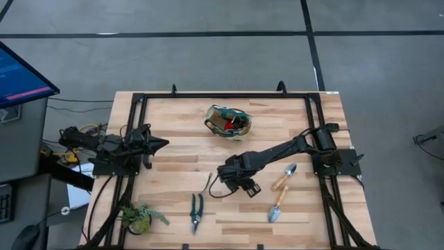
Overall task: Pick & Place Garden tools in Gardening bag
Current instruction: Put the top left brown trowel into the white gardening bag
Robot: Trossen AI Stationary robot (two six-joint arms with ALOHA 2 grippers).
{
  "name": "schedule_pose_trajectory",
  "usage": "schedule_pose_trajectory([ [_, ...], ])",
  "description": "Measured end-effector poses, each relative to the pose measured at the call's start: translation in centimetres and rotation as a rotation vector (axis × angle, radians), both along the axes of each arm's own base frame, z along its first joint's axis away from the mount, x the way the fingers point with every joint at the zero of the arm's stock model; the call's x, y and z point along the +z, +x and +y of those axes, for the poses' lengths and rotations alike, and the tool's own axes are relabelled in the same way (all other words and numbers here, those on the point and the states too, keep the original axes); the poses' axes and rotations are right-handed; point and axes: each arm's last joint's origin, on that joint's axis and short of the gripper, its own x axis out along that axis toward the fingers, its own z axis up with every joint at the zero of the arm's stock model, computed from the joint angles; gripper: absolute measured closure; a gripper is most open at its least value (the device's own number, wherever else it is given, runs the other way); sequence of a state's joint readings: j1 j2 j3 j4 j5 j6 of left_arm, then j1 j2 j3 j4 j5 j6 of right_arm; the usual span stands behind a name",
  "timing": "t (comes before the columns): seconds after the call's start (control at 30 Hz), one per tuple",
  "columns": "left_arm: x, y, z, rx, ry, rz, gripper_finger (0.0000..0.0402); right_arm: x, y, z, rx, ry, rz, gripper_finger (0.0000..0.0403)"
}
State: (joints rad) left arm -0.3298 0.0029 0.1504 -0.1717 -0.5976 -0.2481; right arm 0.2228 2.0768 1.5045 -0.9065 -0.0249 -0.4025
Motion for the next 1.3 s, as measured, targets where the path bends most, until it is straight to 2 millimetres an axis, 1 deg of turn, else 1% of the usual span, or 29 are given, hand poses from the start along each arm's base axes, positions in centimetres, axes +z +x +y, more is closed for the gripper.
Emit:
schedule_pose_trajectory([
  [0.07,-0.2,0.1,0.0,0.0,-0.001,0.002,0.0401,-0.2,0.4,0.3,0.004,0.006,-0.024,0.0219],
  [0.13,-0.6,0.2,-0.1,0.001,-0.003,0.002,0.0401,-0.6,0.1,0.4,0.006,0.001,0.002,0.0223],
  [0.2,-1.0,0.3,-0.1,0.0,-0.011,0.0,0.0401,-1.2,0.6,0.6,0.009,0.002,-0.013,0.0228],
  [0.3,-1.3,0.5,-0.2,0.001,-0.024,-0.004,0.0401,-1.5,0.4,0.6,-0.016,-0.006,0.007,0.0247],
  [0.37,-1.4,0.5,-0.2,0.002,-0.036,-0.002,0.0401,-2.0,0.6,0.6,-0.039,-0.011,0.007,0.0278],
  [0.47,-1.4,0.5,-0.2,0.002,-0.039,-0.007,0.0401,-1.9,0.7,0.5,-0.066,-0.009,0.007,0.0348],
  [0.5,-1.4,0.5,-0.2,0.002,-0.038,-0.006,0.0401,-1.9,0.7,0.4,-0.079,-0.004,0.007,0.0353],
  [0.6,-1.4,0.5,-0.2,0.002,-0.038,-0.006,0.0401,-1.9,1.0,0.0,-0.174,0.024,-0.002,0.0347],
  [0.7,-1.4,0.5,-0.2,0.002,-0.037,-0.006,0.0401,-0.8,1.5,-0.5,-0.266,0.052,-0.08,0.0347],
  [0.77,-1.4,0.5,-0.2,0.002,-0.037,-0.006,0.0401,1.1,1.8,-1.0,-0.321,0.077,-0.164,0.0347],
  [0.87,-1.4,0.5,-0.2,0.006,-0.037,-0.006,0.0401,5.1,1.9,-1.9,-0.423,0.109,-0.332,0.0347],
  [1.0,-1.4,0.5,-0.2,0.006,-0.036,-0.008,0.0401,9.3,1.3,-3.4,-0.519,0.118,-0.506,0.0347],
  [1.2,-1.3,0.5,-0.2,0.006,-0.039,-0.012,0.0401,15.9,-0.3,-6.1,-0.649,0.127,-0.81,0.0347],
  [1.3,-1.3,0.5,-0.2,0.006,-0.041,-0.017,0.0401,19.0,-1.4,-7.0,-0.715,0.07,-0.988,0.0347],
])
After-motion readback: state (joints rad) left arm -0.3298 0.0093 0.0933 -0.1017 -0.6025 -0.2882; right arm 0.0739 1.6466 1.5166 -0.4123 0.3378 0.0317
